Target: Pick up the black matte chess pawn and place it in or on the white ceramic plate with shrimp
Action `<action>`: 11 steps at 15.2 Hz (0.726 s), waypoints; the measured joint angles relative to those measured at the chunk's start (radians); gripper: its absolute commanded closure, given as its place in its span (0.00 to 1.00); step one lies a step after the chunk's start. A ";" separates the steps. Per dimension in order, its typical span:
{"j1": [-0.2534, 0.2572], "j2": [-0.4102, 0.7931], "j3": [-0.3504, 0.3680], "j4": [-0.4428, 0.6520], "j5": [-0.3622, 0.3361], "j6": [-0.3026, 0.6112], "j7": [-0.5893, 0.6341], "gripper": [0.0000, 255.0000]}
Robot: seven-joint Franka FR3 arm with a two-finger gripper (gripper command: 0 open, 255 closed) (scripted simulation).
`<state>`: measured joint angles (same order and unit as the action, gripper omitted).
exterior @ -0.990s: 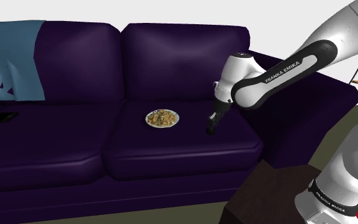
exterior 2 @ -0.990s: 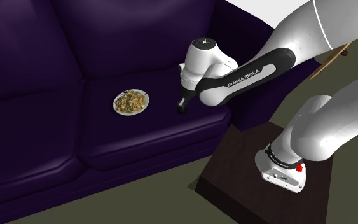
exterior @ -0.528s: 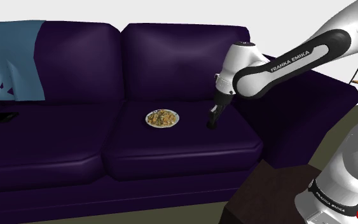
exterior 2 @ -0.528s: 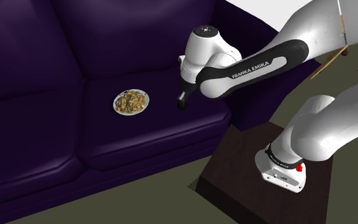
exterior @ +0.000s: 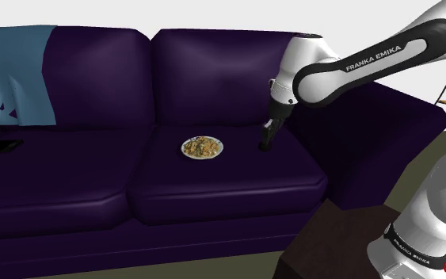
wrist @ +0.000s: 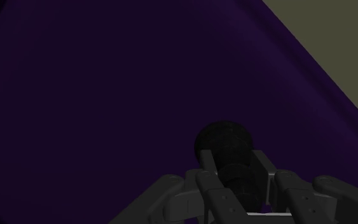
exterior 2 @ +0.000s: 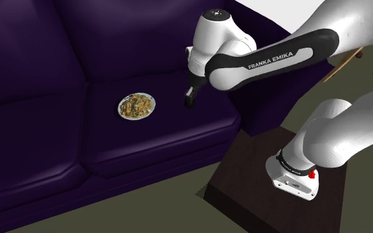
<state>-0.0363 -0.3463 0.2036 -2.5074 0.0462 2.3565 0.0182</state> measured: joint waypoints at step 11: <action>-0.009 0.248 0.051 0.313 -0.073 -0.071 0.093 1.00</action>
<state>-0.0453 -0.0988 0.2551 -2.1948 -0.0270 2.2858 0.1116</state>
